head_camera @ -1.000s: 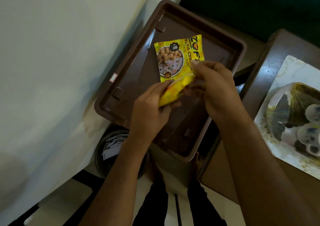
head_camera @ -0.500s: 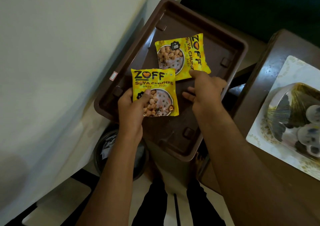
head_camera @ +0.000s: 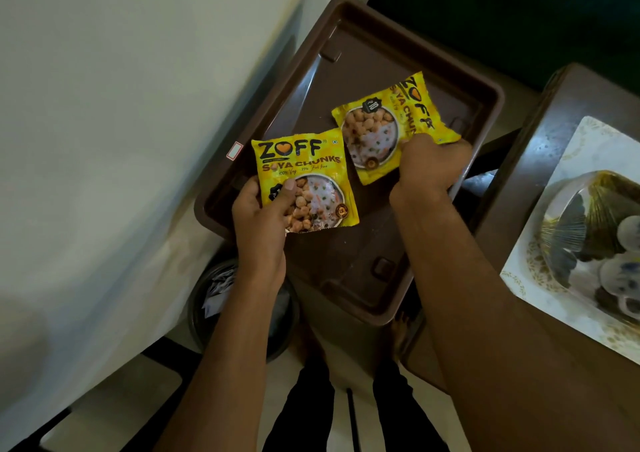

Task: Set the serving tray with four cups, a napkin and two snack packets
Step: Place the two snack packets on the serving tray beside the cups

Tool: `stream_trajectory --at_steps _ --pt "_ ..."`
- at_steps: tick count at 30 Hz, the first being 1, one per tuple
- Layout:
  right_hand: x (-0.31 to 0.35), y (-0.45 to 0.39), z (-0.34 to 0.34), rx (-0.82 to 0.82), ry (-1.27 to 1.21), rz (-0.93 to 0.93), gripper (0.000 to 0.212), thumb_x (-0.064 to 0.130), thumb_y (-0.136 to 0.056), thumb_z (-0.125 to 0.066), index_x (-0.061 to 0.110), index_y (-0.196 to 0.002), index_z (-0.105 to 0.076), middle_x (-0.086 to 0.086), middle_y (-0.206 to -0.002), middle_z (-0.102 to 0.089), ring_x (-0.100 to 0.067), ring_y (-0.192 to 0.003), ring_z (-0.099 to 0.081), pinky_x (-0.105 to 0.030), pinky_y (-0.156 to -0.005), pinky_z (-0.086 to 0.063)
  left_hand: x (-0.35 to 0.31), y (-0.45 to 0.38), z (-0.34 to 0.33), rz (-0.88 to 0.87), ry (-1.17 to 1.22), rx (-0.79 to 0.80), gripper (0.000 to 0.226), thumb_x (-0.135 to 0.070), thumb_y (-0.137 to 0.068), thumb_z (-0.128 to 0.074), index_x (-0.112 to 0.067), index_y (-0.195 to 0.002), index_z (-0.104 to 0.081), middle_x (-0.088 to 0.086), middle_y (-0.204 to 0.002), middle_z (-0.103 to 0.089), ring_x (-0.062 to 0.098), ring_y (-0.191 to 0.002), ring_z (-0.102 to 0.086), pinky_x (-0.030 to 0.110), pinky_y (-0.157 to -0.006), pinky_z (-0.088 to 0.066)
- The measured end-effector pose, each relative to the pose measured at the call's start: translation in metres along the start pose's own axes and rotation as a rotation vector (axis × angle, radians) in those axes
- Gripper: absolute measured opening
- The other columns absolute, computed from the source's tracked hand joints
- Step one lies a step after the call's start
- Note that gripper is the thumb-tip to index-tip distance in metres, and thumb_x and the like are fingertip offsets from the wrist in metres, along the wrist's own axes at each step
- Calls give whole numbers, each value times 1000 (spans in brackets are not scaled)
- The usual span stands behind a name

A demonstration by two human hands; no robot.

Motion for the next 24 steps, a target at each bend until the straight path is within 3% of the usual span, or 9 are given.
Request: stream_trajectory --at_steps 4,6,8,10,12,15,17,19,24 --pt "11 -3 12 20 -48 66 42 -13 -93 -37 -1 -119 -68 3 -81 -66 5 -53 -61 -12 -50 -48 3 -3 1 20 -40 -18 23 -12 -99 -69 -15 -121 -72 2 -110 -81 19 -100 -80 36 -79 -65" --pt "15 -7 14 47 41 99 41 -5 -96 -40 7 -124 -68 10 -83 -65 6 -60 -62 -14 -57 -49 3 -4 1 25 -87 -45 27 -9 -97 -70 -15 -124 -70 1 -109 -81 18 -100 -79 37 -81 -65" --pt "15 -11 14 108 201 112 29 17 -99 -58 14 -129 -62 18 -88 -62 5 -75 -61 -21 -69 -51 1 -4 1 17 -123 -59 28 -10 -96 -72 -15 -123 -70 0 -109 -81 16 -101 -79 38 -85 -64" --pt "13 -11 14 201 359 160 57 40 -84 -81 17 -125 -51 21 -90 -57 6 -82 -57 -23 -75 -50 -4 -2 -1 -10 -174 -63 29 -18 -93 -77 -15 -121 -71 -2 -107 -81 11 -98 -79 35 -84 -64" --pt "11 -10 13 231 533 274 82 46 -64 -94 18 -122 -43 22 -90 -53 -1 -84 -57 -25 -75 -46 -8 -1 -4 -46 -260 -64 34 -26 -89 -83 -16 -118 -70 -5 -105 -80 6 -94 -78 29 -79 -64" --pt "9 -13 11 251 635 288 94 38 -52 -100 17 -125 -45 13 -105 -61 -12 -96 -63 -35 -86 -55 -12 -3 -8 -63 -366 -70 43 -25 -82 -89 -17 -118 -67 -7 -105 -77 6 -96 -75 34 -84 -63" --pt "8 -17 12 282 606 217 86 26 -50 -102 18 -120 -53 8 -111 -70 -16 -103 -70 -42 -92 -61 -14 -5 -8 -46 -373 -59 48 -20 -80 -91 -16 -119 -65 -7 -107 -76 11 -100 -74 43 -91 -63" --pt "6 -20 14 323 558 160 78 13 -49 -101 19 -116 -60 6 -106 -75 -17 -98 -74 -45 -89 -64 -14 -7 -7 -12 -314 -18 52 -14 -79 -90 -14 -124 -64 -1 -114 -77 18 -105 -76 48 -93 -63" --pt "9 -21 24 426 479 98 77 -1 -50 -98 15 -115 -62 1 -101 -79 -18 -89 -78 -46 -82 -66 -10 -7 -2 38 -128 70 48 -1 -83 -83 -12 -128 -68 0 -111 -81 14 -97 -80 26 -74 -64"
Point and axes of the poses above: each hand's wrist, its own y-axis away from the middle knuckle, its own z-axis out of the back of the hand, x = y × z, the point moved 2 cm from there along -y, towards the middle knuckle
